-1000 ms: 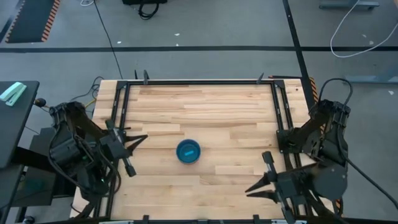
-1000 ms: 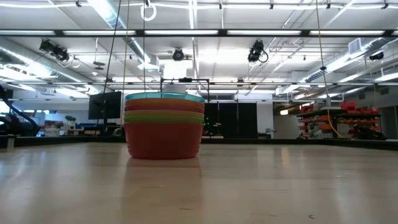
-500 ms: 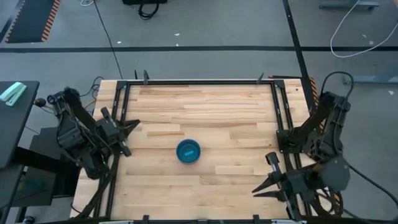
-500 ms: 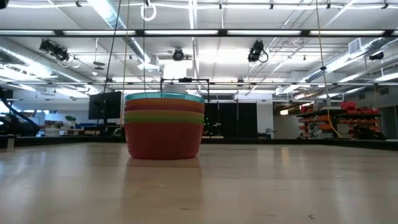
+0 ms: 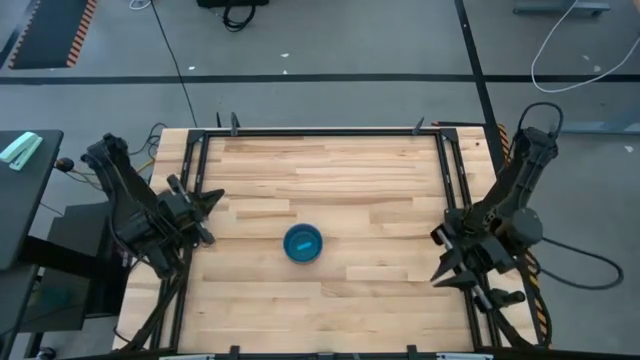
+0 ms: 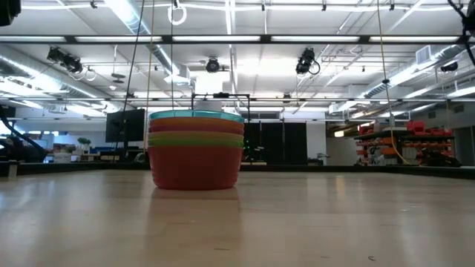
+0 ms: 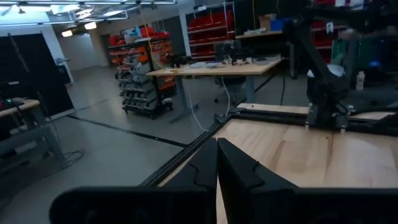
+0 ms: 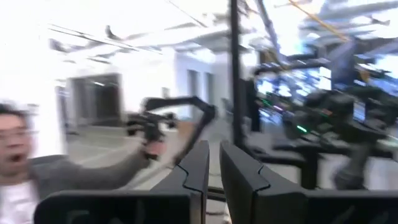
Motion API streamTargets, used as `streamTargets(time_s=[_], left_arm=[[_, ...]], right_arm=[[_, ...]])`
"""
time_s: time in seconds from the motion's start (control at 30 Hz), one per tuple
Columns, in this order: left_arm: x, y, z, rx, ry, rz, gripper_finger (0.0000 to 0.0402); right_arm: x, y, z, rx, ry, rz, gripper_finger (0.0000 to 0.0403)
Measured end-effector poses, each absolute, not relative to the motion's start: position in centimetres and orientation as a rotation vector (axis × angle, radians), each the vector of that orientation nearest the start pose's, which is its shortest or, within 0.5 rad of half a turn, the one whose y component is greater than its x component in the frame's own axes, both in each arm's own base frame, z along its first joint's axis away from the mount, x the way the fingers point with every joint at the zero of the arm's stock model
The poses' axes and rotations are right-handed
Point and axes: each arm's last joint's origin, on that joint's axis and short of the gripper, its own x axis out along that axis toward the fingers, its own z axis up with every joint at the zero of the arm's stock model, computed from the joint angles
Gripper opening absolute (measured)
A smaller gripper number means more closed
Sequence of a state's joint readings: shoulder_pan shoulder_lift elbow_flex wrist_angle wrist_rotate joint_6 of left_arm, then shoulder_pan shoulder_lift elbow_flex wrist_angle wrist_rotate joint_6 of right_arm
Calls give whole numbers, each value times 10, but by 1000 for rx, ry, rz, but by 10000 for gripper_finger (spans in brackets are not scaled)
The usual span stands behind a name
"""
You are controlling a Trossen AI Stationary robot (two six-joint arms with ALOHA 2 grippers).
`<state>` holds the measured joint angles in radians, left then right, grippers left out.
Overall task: Nest bowls inside each other
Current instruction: Return to Home Position
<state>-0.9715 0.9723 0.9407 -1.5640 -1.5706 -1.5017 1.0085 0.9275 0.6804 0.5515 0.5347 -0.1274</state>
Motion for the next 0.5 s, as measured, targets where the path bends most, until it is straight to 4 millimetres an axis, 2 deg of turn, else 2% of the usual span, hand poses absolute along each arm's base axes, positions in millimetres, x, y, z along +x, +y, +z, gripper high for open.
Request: streamTargets(time_s=[0.2, 0.37, 0.5], left_arm=[[79, -87, 289, 95, 24, 490, 11], [65, -94, 281, 76, 12, 347, 9], [54, -92, 273, 45, 5, 254, 19]], right_arm=[[108, 151, 316, 102, -311, 606, 48], [101, 145, 303, 107, -349, 706, 48], [96, 138, 298, 127, -389, 712, 48]])
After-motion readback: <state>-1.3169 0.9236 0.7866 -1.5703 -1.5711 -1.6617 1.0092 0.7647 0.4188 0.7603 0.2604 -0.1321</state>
